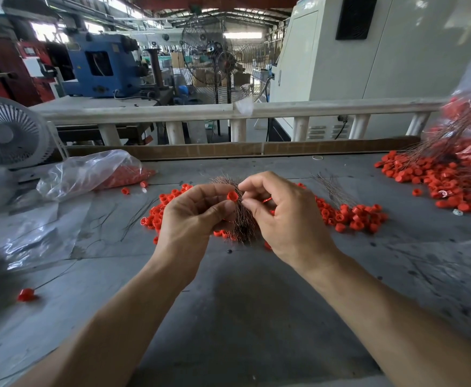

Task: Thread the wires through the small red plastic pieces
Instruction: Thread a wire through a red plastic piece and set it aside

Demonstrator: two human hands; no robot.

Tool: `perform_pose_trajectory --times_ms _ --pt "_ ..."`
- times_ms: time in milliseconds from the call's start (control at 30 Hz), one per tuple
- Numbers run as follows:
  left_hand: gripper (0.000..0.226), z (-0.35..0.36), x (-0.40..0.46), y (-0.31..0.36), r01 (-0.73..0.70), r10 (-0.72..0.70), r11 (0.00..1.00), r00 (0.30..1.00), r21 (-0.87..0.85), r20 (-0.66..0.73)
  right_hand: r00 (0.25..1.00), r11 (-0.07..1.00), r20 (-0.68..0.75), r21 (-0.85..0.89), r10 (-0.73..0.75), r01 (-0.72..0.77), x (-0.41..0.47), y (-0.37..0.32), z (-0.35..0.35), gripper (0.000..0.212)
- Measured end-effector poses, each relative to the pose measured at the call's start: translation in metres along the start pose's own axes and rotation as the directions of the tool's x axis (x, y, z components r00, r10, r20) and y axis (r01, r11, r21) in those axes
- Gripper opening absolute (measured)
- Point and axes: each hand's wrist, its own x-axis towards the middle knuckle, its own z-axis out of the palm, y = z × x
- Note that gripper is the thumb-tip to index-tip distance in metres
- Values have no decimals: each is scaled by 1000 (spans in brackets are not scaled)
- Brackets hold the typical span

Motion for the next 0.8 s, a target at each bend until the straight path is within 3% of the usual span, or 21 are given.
perform_pose_trajectory --times_ms 800 --pt "23 -3 1 3 49 -44 995 998 -91 54 999 998 44 51 18 -20 -1 1 -5 39"
